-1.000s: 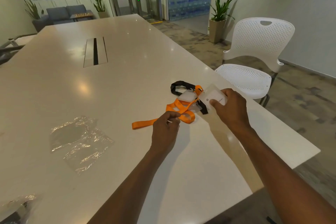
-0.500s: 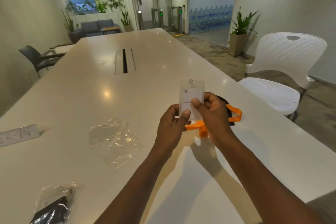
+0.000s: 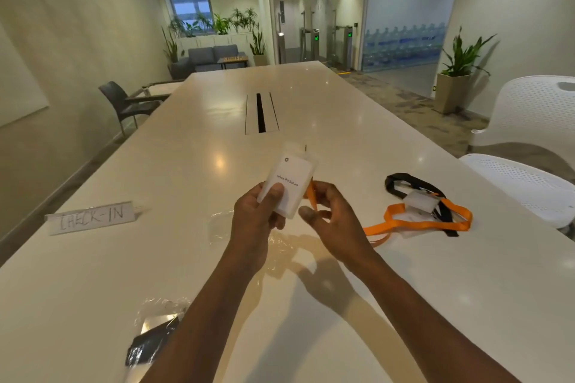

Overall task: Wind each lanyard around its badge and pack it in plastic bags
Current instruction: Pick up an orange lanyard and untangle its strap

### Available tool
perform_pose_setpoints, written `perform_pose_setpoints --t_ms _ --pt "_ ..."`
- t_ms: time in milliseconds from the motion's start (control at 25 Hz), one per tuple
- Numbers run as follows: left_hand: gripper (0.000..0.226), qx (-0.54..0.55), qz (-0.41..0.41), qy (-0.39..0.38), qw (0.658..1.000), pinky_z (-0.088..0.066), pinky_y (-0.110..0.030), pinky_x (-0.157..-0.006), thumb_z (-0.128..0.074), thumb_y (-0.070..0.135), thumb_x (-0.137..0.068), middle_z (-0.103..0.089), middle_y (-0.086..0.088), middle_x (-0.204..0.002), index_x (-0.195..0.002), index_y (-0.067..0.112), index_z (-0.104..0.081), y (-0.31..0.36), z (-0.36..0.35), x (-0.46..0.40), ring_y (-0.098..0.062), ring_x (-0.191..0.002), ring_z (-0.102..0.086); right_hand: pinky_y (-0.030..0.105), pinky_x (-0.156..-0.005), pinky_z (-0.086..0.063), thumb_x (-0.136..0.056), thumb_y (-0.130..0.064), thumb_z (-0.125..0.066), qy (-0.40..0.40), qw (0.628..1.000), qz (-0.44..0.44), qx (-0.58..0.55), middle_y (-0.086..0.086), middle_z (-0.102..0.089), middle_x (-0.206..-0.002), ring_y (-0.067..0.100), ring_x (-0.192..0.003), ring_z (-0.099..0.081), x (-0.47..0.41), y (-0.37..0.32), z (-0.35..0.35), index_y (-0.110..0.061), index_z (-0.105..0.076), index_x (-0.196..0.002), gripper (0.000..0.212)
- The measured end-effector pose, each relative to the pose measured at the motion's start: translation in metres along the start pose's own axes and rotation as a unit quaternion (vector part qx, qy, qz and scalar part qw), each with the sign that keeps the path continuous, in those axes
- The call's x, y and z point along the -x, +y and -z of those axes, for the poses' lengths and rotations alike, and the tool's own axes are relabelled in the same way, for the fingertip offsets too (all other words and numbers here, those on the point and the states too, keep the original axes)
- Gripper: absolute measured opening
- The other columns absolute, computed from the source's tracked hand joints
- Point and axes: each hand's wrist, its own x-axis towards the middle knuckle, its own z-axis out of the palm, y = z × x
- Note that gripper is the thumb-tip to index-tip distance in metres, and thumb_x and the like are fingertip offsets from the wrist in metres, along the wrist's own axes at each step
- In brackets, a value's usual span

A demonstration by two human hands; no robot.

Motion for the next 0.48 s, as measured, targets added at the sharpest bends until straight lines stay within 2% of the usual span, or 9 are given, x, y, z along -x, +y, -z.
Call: perform_pose_setpoints --t_ms 80,160,240,320,480 --pt "0.021 0.036 0.014 0.007 0.999 -0.042 -0.023 -0.052 -0.066 0.039 -0.083 -0.066 -0.001 -0.083 -0.095 0.024 -0.074 0.002 0.007 -0.001 -0.010 -0.064 -0.054 0.017 -0.083 -0.047 -0.093 -0.030 -0.061 0.023 1.000 0.002 0.000 -0.030 -0.065 -0.101 -0.013 -0.101 -0.056 -0.002 -0.001 -0.014 -0.042 -0.052 -0.105 0.018" --pt "0.023 0.078 0.030 0.027 0.996 -0.040 -0.022 -0.051 -0.065 0.039 -0.084 -0.061 0.001 -0.079 -0.099 0.022 -0.072 0.001 0.011 -0.002 -0.010 -0.060 -0.051 0.015 -0.076 -0.050 -0.099 -0.028 -0.052 0.062 0.998 0.015 -0.005 -0.017 -0.072 -0.090 0.000 -0.091 -0.063 -0.003 -0.003 -0.021 -0.034 -0.055 -0.103 0.008" --pt "0.028 0.112 0.045 0.050 0.991 -0.039 -0.023 -0.050 -0.066 0.038 -0.089 -0.056 0.000 -0.076 -0.105 0.016 -0.068 -0.001 0.013 -0.004 -0.012 -0.055 -0.048 0.016 -0.068 -0.051 -0.103 -0.025 -0.044 0.064 0.997 0.030 -0.030 -0.010 -0.074 -0.082 0.007 -0.079 -0.067 -0.001 -0.006 -0.025 -0.025 -0.055 -0.103 0.011" --pt "0.028 0.119 0.045 0.066 0.990 -0.039 -0.023 -0.048 -0.060 0.039 -0.093 -0.056 0.000 -0.073 -0.105 0.015 -0.067 -0.003 0.016 -0.005 -0.012 -0.050 -0.045 0.020 -0.060 -0.051 -0.104 -0.022 -0.042 0.034 0.997 0.034 -0.056 -0.002 -0.071 -0.074 0.011 -0.066 -0.066 0.002 -0.008 -0.030 -0.021 -0.056 -0.098 0.015" --pt "0.029 0.009 0.002 0.085 0.996 -0.039 -0.024 -0.042 -0.050 0.042 -0.100 -0.063 -0.004 -0.070 -0.105 0.017 -0.064 -0.004 0.013 -0.011 -0.014 -0.044 -0.047 0.018 -0.055 -0.047 -0.104 -0.025 -0.037 -0.022 1.000 0.004 -0.007 -0.001 -0.066 -0.067 0.008 -0.058 -0.061 0.012 -0.013 -0.045 -0.020 -0.056 -0.089 0.025"
